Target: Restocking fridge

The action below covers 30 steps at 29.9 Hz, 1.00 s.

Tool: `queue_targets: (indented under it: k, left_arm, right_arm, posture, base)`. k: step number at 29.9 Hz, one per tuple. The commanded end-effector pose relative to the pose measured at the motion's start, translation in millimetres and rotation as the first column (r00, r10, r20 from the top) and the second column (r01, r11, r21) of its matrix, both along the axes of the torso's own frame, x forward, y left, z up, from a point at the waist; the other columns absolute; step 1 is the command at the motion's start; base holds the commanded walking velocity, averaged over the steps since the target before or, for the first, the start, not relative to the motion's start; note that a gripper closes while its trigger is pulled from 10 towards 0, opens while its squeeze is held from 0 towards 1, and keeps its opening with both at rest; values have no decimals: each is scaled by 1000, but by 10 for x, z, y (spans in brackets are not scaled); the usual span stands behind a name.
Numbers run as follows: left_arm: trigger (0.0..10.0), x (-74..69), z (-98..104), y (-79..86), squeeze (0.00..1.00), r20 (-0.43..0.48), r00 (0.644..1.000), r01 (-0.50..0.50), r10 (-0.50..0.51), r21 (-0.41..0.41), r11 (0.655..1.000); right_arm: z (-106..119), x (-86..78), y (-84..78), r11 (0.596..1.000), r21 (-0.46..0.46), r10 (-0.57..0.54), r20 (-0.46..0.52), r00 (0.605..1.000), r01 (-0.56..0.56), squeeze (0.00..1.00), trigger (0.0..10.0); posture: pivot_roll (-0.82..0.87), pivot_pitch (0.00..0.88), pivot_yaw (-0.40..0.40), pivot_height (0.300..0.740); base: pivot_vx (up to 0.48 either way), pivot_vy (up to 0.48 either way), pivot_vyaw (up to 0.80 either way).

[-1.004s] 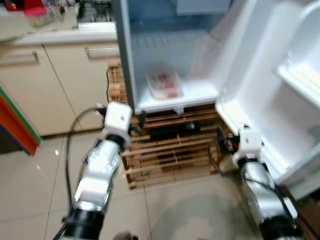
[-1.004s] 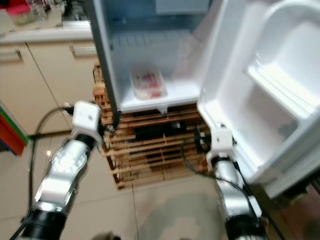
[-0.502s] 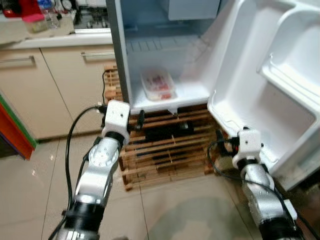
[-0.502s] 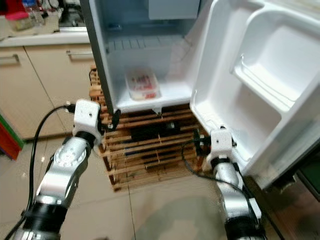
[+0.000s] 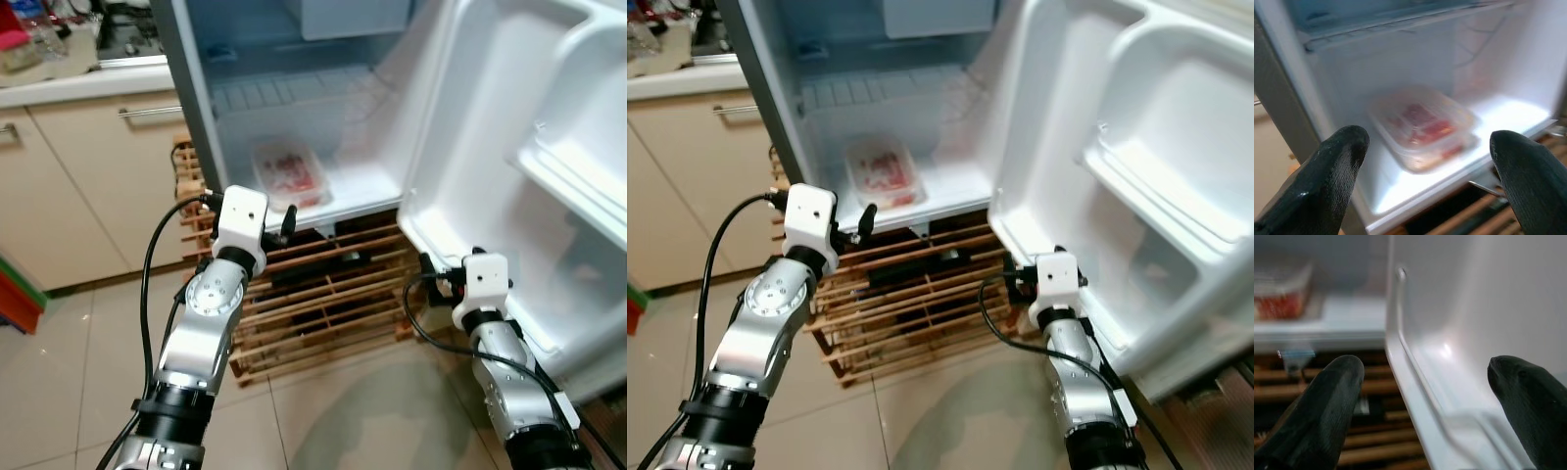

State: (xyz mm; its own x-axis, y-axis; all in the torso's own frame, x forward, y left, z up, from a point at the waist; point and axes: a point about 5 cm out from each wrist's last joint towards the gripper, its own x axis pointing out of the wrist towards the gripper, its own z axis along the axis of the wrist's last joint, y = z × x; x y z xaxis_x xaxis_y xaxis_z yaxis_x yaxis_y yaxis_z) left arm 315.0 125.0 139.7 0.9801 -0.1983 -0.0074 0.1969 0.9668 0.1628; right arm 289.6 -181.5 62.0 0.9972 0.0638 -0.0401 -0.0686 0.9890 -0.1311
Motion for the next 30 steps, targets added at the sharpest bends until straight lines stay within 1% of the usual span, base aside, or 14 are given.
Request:
queue_targets:
  k: [1, 8, 9, 12, 14, 16, 17, 21, 22, 25, 26, 27, 28, 30]
  left_arm:
    - [10000, 9, 21, -74, 0, -3, 1000, 24, -24, -12, 1000]
    - [10000, 9, -28, -45, 0, -52, 999, 15, -16, -18, 1000]
    - [10000, 16, -67, -43, 0, -99, 995, 6, -12, -59, 998]
    - [10000, 31, -125, -40, 0, -165, 986, -9, -9, -107, 994]
    - [10000, 75, -192, 12, 0, -242, 970, -70, 28, -168, 983]
    - [10000, 129, -253, 17, 0, -301, 953, -93, 25, -214, 972]
    - [10000, 206, -281, -27, 0, -348, 937, -96, 3, -248, 964]
    - [10000, 275, -281, -77, 0, -376, 926, -102, -16, -292, 951]
    - [10000, 351, -267, -131, 0, -402, 915, -123, -35, -361, 924]
    - [10000, 421, -249, -160, 0, -419, 907, -154, -42, -423, 893]
    - [10000, 493, -252, -142, 0, -443, 896, -213, -36, -500, 839]
    - [10000, 493, -252, -142, 0, -443, 896, -213, -36, -500, 839]
    - [10000, 532, -267, -121, 0, -457, 889, -253, -29, -543, 801]
    - [10000, 543, -277, -109, 0, -461, 887, -268, -21, -553, 789]
  right_arm:
    - [-13, -16, -80, 1000, -16, -18, -15, 1000, 17, 0, 10000]
    - [-50, -50, -59, 1000, -12, -11, -26, 1000, 11, 0, 10000]
    - [-54, -65, -50, 1000, -6, -5, -26, 1000, 5, 0, 10000]
    - [-48, -82, -44, 1000, 4, 7, -22, 1000, -7, 0, 10000]
    - [-43, -108, -60, 1000, 6, 9, -18, 1000, -9, 0, 10000]
    - [-42, -137, -88, 1000, 4, 7, -15, 1000, -7, 0, 10000]
    - [-57, -173, -115, 1000, -2, 3, -23, 1000, -3, 0, 10000]
    - [-62, -212, -128, 1000, -7, 3, -27, 1000, -3, 0, 10000]
    - [-59, -251, -136, 1000, -8, 3, -29, 1000, -4, 0, 10000]
    - [-61, -301, -137, 1000, -9, 6, -31, 999, -6, 0, 10000]
    - [-71, -376, -155, 1000, -8, -1, -40, 999, 0, 0, 10000]
    - [-71, -376, -155, 1000, -8, -1, -40, 999, 0, 0, 10000]
    - [-83, -435, -170, 1000, -8, -7, -48, 999, 7, 0, 10000]
    - [-86, -457, -174, 1000, -8, -9, -52, 999, 9, 0, 10000]
  posture:
    - [-1, 0, 3, 731]
    - [-1, 0, 5, 731]
    - [0, 0, 4, 731]
    - [1, 0, 5, 731]
    - [-2, 0, 4, 731]
    - [-4, 0, 1, 731]
    - [-24, 0, -1, 731]
    - [-41, 9, 3, 731]
    - [-50, 22, 5, 731]
    - [-65, 33, 11, 731]
    - [-83, 47, 13, 731]
    - [-83, 47, 13, 731]
    - [-93, 57, 14, 731]
    - [-93, 57, 14, 731]
  base:
    - [0, 0, 0]
    - [0, 0, 0]
    - [0, 0, 0]
    - [0, 0, 0]
    - [0, 0, 0]
    - [0, 0, 0]
    - [0, 0, 0]
    - [0, 0, 0]
    - [0, 0, 0]
    - [0, 0, 0]
    - [0, 0, 0]
    - [0, 0, 0]
    - [0, 0, 0]
    - [0, 0, 0]
